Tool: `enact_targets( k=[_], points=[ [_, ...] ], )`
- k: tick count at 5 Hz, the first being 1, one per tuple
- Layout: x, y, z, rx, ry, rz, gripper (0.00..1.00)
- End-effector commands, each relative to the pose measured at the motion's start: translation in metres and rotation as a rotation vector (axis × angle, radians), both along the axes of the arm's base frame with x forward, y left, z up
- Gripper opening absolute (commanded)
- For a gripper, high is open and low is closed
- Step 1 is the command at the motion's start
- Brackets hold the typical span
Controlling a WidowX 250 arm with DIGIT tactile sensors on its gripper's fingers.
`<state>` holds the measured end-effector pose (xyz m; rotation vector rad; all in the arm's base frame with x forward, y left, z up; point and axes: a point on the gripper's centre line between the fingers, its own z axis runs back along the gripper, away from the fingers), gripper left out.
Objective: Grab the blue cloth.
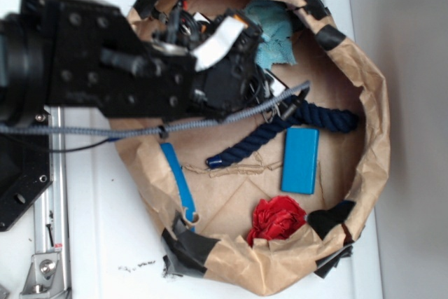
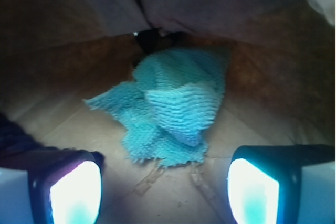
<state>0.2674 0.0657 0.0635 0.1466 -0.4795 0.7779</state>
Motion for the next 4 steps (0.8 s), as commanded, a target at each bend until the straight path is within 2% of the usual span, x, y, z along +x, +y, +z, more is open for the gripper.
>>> enact_targets(
  k=[1, 2, 3, 4],
  points=[
    [0.048, 0.002, -0.012, 0.026, -0.038, -0.065, 1.00],
    [0.059, 0.003, -0.009, 0.042, -0.037, -0.079, 1.00],
    [0.061, 0.001, -0.013, 0.072, -0.014, -0.116, 0.00],
    [0.056, 0.001, -0.019, 0.066, 0.013, -0.121, 0.00]
  ],
)
